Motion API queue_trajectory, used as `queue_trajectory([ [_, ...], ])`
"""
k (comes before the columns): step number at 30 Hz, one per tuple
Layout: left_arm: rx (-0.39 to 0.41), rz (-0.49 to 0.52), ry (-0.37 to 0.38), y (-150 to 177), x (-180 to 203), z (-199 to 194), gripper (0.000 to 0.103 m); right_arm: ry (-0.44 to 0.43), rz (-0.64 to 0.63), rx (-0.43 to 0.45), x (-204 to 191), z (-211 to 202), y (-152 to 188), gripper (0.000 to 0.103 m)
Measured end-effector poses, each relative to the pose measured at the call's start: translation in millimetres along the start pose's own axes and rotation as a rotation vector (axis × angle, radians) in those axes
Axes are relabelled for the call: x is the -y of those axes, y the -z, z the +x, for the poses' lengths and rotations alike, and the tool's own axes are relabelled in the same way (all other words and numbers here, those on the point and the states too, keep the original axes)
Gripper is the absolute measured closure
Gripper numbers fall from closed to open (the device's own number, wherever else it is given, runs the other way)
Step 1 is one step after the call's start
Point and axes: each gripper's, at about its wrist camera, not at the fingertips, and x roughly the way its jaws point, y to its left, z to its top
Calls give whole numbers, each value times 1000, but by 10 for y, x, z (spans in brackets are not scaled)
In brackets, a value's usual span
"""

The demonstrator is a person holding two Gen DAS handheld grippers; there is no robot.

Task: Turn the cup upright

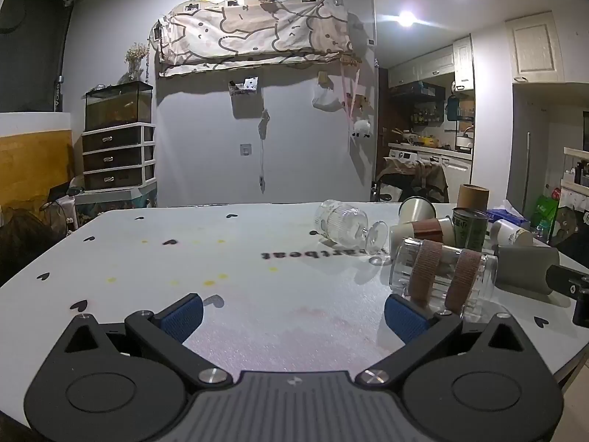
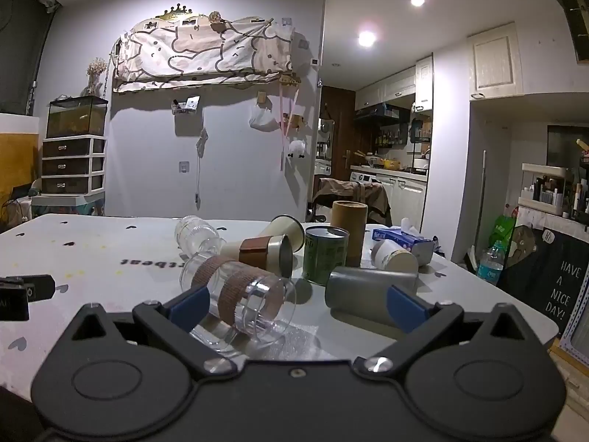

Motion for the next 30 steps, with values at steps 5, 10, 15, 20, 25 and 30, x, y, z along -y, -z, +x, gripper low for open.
queue_trajectory([
  [5, -2, -1, 1, 0, 0, 0, 0, 0, 1, -2, 2, 3, 2, 0],
  [10, -2, -2, 0, -1, -2, -1, 0, 0, 1, -3, 4, -2, -4, 0],
  [15, -4, -2, 1, -1, -2, 1, 0, 1, 3, -5, 15, 4, -18, 0],
  [20, -5, -4, 1, -2, -2, 2, 0, 0, 2, -6, -8, -2, 8, 0],
  [25, -5, -4, 2, -2, -2, 2, 0, 1, 1, -6, -19, -22, 30, 0],
  [30, -6, -4, 2, -1, -2, 1, 0, 1, 1, -8, 0, 32, 21, 0],
])
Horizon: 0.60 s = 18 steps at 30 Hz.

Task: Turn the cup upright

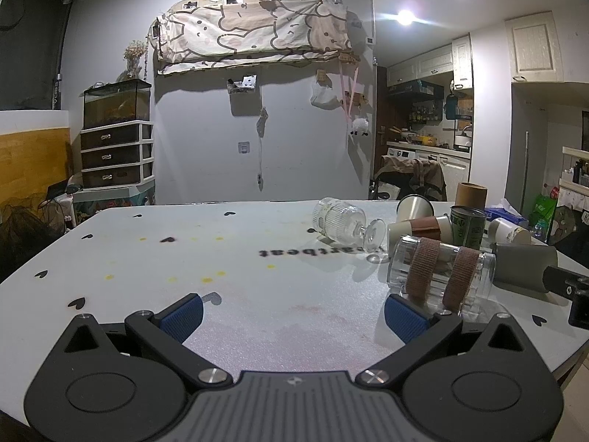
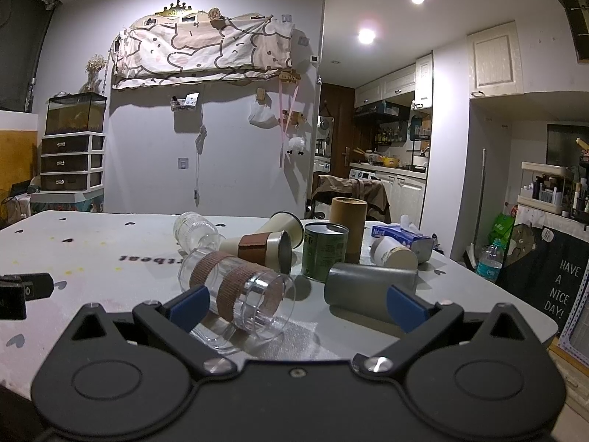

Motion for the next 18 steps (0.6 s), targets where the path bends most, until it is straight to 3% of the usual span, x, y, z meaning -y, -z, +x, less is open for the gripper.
queue_trajectory([
  [18, -2, -1, 0, -1, 1, -1, 0, 0, 2, -4, 7, 23, 20, 0],
])
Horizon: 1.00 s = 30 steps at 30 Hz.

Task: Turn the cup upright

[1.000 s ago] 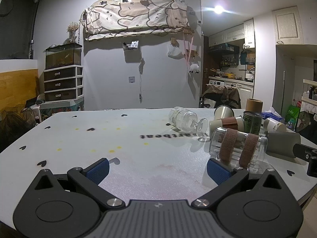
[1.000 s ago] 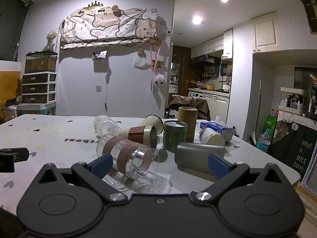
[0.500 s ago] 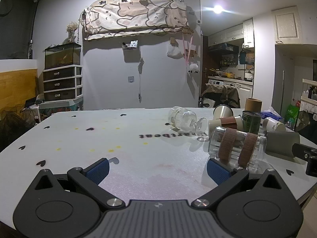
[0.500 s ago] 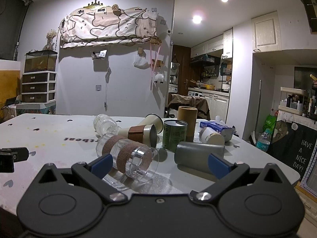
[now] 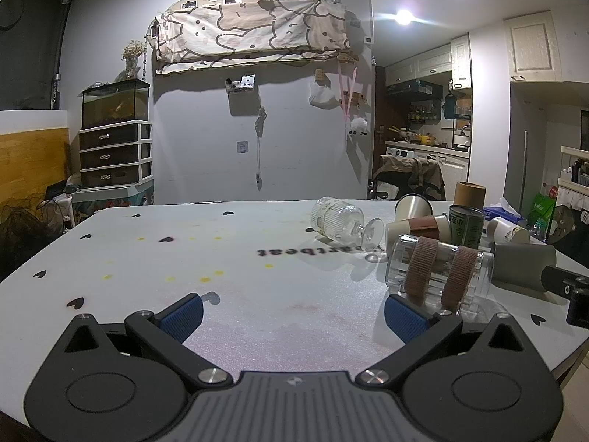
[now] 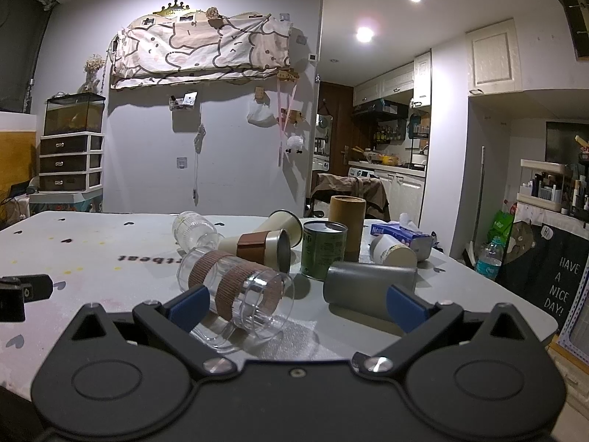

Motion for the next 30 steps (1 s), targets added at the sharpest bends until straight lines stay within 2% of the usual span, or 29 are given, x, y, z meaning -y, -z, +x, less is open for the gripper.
queue_trajectory([
  [30, 3, 3, 4, -3, 123, 8, 0, 1, 5, -3, 24, 22, 23, 0],
])
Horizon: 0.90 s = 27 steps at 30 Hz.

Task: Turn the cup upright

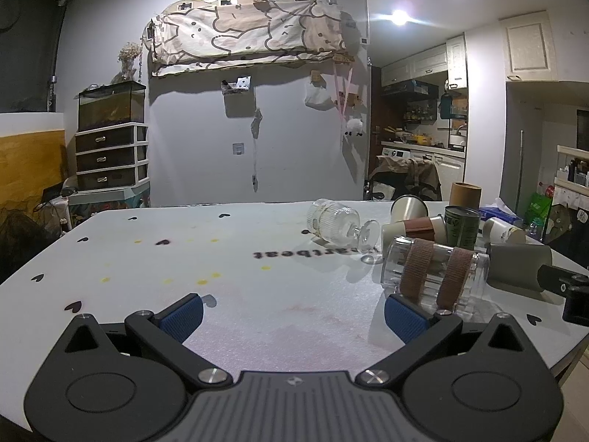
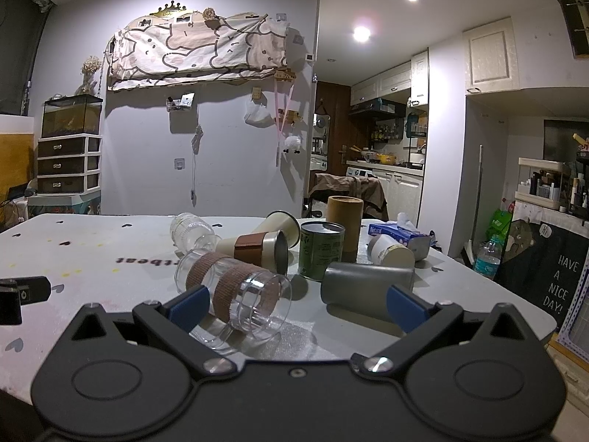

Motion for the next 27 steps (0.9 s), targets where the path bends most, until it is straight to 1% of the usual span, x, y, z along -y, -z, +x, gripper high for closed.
queue_trajectory([
  [4, -1, 3, 9, 0, 46, 19, 0, 0, 1, 0, -4, 1, 3, 0],
  [7, -4, 8, 34, 0, 51, 48, 0, 0, 2, 0, -6, 0, 5, 0],
  [11, -11, 19, 105, -29, 84, 108, 0, 2, 10, 1, 43, 14, -5, 0],
  [16, -20, 35, 171, -141, 143, 258, 0, -11, 31, 5, 104, 33, 18, 0],
  [18, 0, 71, 187, -199, 221, 338, 0, -12, 41, 8, 133, 11, 20, 0],
  [21, 29, 167, 212, -302, 351, 495, 0, -12, 46, 10, 146, 0, 23, 0],
  [24, 22, 278, 236, -391, 483, 698, 0, -6, 54, 15, 191, -29, 18, 0],
  [27, -4, 388, 291, -470, 634, 896, 1, 7, 69, 12, 252, -36, 30, 0],
])
